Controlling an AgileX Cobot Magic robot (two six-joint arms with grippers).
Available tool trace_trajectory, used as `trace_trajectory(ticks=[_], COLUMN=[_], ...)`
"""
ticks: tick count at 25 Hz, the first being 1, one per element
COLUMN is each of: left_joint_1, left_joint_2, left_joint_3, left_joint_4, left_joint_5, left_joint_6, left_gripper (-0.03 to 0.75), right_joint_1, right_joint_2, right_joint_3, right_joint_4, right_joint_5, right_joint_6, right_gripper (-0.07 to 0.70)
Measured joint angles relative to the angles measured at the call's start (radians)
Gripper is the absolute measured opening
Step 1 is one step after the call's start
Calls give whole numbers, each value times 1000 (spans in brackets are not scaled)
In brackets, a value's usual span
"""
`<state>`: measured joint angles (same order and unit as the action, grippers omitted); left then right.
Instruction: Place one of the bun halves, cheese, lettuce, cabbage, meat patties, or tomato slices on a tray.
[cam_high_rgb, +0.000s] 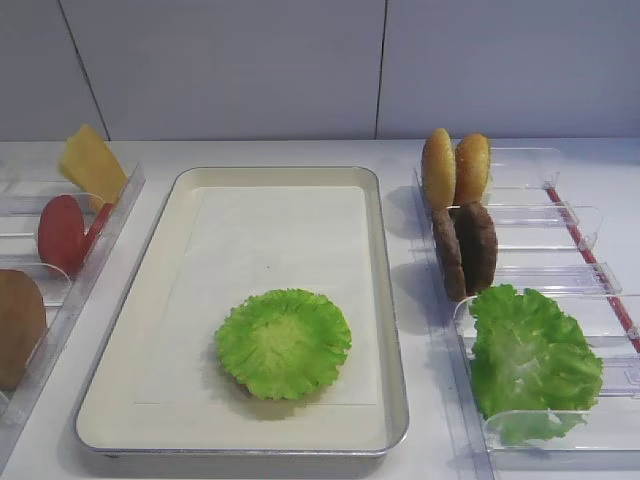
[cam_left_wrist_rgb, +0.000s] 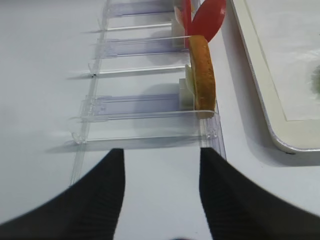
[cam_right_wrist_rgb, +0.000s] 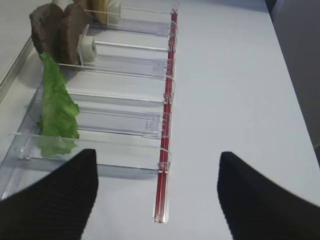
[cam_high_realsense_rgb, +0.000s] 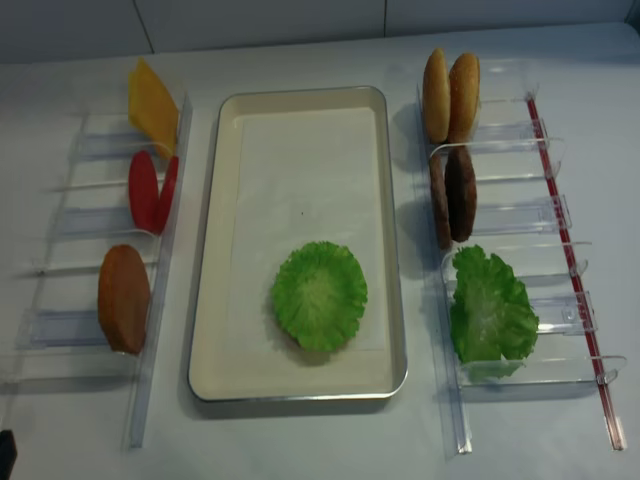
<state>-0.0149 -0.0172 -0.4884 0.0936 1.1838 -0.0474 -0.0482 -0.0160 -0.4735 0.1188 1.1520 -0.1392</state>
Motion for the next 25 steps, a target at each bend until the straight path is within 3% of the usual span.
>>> trace_trajectory(ticks=[25], left_joint_1=[0], left_joint_2=[0], left_joint_3=[0], left_joint_4=[0], left_joint_5=[0], left_joint_6=[0], left_gripper=[340], right_joint_1=[0], right_joint_2=[0], right_joint_3=[0], right_joint_4=[-2], right_joint_5=[-5], right_joint_6=[2], right_gripper=[483])
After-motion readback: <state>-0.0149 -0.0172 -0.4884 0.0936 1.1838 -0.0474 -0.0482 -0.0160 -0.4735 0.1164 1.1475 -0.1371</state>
